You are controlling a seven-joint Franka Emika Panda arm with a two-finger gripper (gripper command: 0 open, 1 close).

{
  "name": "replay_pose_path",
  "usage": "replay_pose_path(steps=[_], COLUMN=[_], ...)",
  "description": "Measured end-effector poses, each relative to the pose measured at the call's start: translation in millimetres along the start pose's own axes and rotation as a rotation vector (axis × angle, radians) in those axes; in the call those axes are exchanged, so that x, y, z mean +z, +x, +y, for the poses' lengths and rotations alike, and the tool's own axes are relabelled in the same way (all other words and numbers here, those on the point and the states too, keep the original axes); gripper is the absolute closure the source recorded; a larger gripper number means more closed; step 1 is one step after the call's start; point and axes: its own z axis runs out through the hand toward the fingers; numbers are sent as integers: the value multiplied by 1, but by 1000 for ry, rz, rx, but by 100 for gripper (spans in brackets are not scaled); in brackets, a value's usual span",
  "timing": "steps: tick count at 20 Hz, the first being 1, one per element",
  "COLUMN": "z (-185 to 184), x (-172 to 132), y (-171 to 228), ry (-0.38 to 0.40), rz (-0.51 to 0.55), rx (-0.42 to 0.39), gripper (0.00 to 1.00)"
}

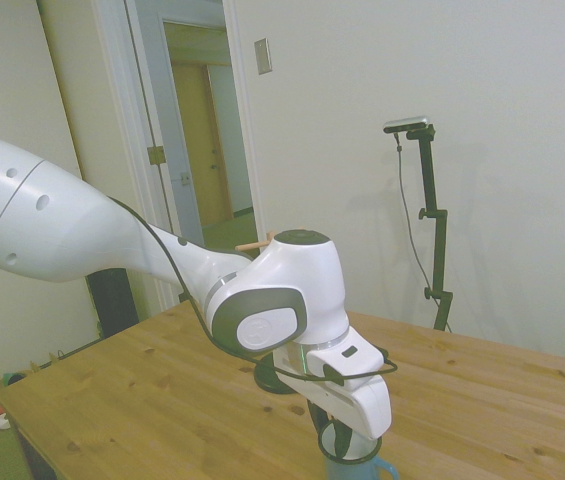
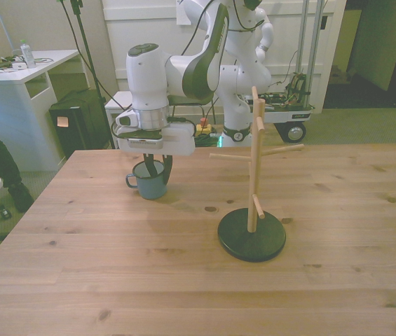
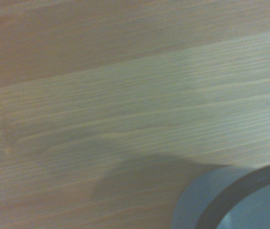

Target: Hang the mug

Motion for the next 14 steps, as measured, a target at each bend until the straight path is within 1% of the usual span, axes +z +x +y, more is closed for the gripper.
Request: replay_pose_path(steps=[14], z=[-2], x=[2], y=[-3], ry=[-2], rz=[-5], rx=[-6], gripper=[100])
